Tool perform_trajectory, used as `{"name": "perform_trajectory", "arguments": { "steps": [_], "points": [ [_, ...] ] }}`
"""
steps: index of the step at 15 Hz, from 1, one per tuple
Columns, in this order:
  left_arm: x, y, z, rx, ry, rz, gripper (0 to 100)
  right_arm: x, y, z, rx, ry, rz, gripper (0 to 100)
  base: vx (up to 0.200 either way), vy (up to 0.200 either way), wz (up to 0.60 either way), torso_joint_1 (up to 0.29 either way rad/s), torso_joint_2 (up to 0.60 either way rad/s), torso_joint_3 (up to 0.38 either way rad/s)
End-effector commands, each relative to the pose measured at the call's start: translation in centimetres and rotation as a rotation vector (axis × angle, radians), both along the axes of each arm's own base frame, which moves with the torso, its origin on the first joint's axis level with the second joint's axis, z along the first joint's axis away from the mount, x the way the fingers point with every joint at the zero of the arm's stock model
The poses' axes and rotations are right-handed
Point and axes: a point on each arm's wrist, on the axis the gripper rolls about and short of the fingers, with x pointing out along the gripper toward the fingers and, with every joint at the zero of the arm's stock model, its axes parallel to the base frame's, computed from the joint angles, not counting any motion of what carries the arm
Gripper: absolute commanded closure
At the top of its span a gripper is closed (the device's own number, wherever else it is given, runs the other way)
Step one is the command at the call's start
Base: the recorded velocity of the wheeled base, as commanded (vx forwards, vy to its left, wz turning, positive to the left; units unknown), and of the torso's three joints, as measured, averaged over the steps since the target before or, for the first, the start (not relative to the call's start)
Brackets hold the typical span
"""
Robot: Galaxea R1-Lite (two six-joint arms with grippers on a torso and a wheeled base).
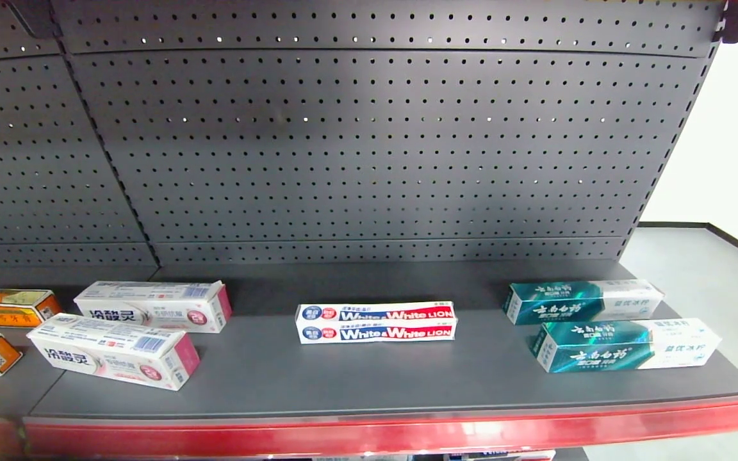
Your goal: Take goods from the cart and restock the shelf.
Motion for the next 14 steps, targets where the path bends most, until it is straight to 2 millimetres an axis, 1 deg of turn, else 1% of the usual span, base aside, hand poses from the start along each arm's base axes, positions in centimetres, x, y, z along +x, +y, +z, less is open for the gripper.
{"name": "perform_trajectory", "arguments": {
  "steps": [1, 4, 6, 7, 8, 9, 10, 12, 13, 14],
  "points": [
    [8.2, -1.4, 1.0, 0.11, 0.14, -0.157, 0, 0.2, 0.0, -0.4, -0.003, 0.02, 0.003, 100, 0.0, 0.0, 0.0, 0.0, 0.0, 0.0],
    [12.3, -3.7, 1.3, 0.12, 0.181, -0.28, 0, 0.1, 0.1, -0.3, 0.001, 0.016, 0.026, 100, 0.0, 0.0, 0.0, 0.0, 0.0, 0.0],
    [14.3, -4.8, 2.0, 0.098, 0.167, -0.31, 0, 0.1, 0.1, -0.2, 0.002, 0.013, 0.032, 100, 0.0, 0.0, 0.0, 0.0, 0.0, 0.0],
    [16.4, -5.7, 2.4, 0.073, 0.169, -0.325, 0, 0.2, 0.1, -0.3, 0.002, 0.017, 0.032, 100, 0.0, 0.0, 0.0, 0.0, 0.0, 0.0],
    [17.6, -6.7, 2.8, 0.043, 0.167, -0.384, 0, 0.2, 0.1, -0.4, 0.002, 0.02, 0.039, 100, 0.0, 0.0, 0.0, 0.0, 0.0, 0.0],
    [18.0, -7.1, 3.1, 0.023, 0.176, -0.41, 0, 0.2, 0.1, -0.4, 0.006, 0.021, 0.053, 100, 0.0, 0.0, 0.0, 0.0, 0.0, 0.0],
    [18.4, -8.1, 3.0, 0.006, 0.207, -0.447, 0, 0.1, 0.2, -0.3, 0.01, 0.017, 0.072, 100, 0.0, 0.0, 0.0, 0.0, 0.0, 0.0],
    [19.1, -8.6, 2.5, 0.005, 0.244, -0.457, 0, 0.1, 0.2, -0.2, 0.012, 0.011, 0.075, 100, 0.0, 0.0, 0.0, 0.0, 0.0, 0.0],
    [19.3, -8.7, 2.6, -0.001, 0.246, -0.457, 0, 0.0, 0.2, -0.2, 0.012, 0.008, 0.074, 100, 0.0, 0.0, 0.0, 0.0, 0.0, 0.0],
    [20.1, -8.9, 2.5, -0.002, 0.255, -0.46, 0, 0.0, 0.2, -0.3, 0.012, 0.005, 0.075, 100, 0.0, 0.0, 0.0, 0.0, 0.0, 0.0]
  ]
}}
